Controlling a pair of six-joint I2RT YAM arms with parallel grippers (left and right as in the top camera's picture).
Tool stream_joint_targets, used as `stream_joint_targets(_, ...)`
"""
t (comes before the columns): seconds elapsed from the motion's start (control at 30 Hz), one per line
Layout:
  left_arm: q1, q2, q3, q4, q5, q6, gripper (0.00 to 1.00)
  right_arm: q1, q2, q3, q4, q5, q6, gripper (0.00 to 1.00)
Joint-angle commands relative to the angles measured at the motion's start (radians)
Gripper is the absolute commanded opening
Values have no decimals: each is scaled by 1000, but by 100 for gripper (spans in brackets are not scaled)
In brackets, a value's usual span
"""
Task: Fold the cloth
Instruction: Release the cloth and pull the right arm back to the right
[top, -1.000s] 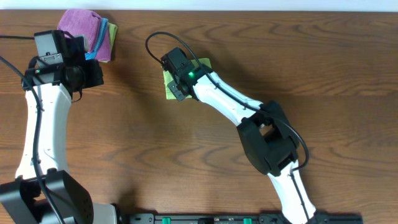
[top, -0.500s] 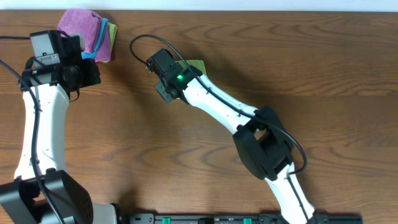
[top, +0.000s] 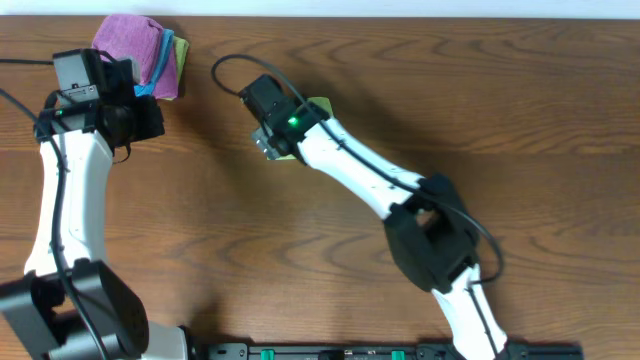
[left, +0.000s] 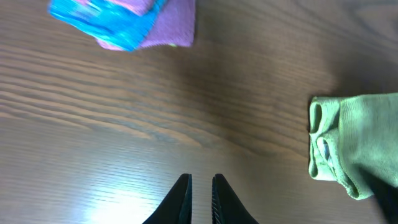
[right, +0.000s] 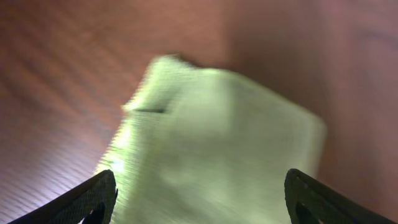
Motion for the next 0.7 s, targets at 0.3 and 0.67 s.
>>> stream_joint_targets(0.3,-183,63,-1,27,-82,74,30,-224,-599,29,-452,206,130,79)
stream_joint_targets(0.67,-360,177,-2,71,32,18,41,-230,-1181,-305,-585,380,215,88)
